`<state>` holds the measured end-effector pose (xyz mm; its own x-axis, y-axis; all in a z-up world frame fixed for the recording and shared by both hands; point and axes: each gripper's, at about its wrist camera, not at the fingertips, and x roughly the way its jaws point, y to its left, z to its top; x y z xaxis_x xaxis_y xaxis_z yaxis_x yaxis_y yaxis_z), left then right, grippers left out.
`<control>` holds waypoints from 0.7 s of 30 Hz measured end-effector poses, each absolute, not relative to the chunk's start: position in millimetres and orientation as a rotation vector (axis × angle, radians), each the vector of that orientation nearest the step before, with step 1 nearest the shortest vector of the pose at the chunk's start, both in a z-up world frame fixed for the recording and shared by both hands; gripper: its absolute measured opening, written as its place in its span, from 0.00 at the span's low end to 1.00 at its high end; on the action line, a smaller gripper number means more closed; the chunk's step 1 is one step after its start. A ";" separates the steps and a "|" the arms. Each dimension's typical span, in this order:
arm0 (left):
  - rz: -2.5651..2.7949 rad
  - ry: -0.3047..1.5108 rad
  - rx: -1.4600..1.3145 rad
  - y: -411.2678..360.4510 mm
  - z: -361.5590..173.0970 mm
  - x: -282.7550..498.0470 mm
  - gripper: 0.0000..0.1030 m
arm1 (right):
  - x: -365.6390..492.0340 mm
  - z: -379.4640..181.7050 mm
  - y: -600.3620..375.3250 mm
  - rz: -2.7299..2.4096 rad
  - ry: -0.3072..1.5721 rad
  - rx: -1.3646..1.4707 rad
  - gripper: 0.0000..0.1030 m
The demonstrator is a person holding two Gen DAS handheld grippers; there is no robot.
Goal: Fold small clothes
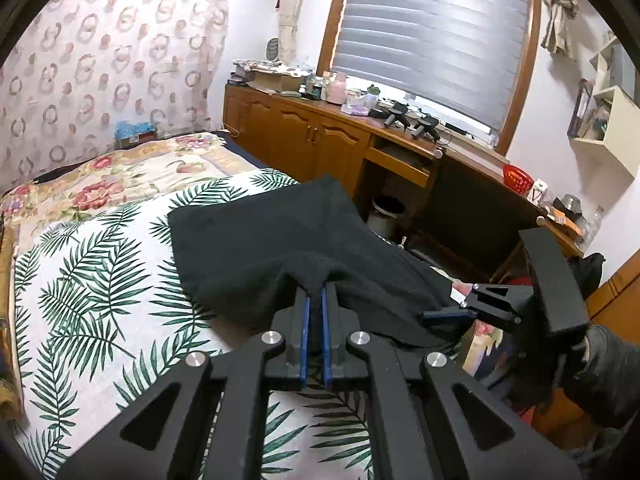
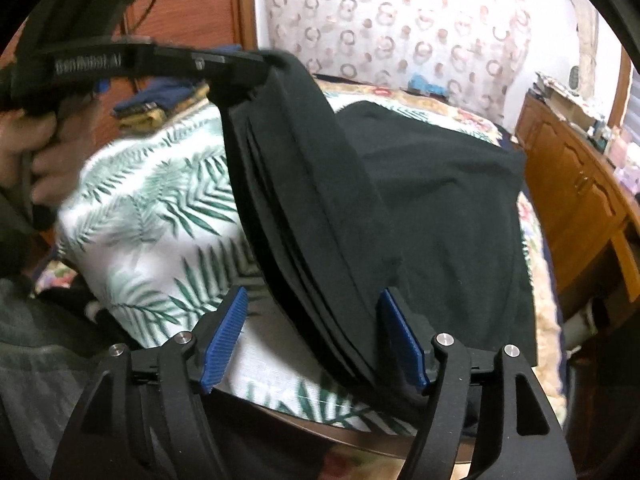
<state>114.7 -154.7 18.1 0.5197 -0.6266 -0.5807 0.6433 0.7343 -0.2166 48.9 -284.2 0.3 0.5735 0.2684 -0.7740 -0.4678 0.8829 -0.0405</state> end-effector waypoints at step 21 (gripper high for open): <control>-0.640 0.650 0.039 -148.2 28.7 177.4 0.01 | 95.8 48.8 -333.3 0.246 0.704 -0.321 0.06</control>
<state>177.4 -148.2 28.7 0.6120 -0.5427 -0.5753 0.5662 0.8085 -0.1604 95.8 -333.3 48.8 0.7371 0.1133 -0.6662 -0.3270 0.9226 -0.2048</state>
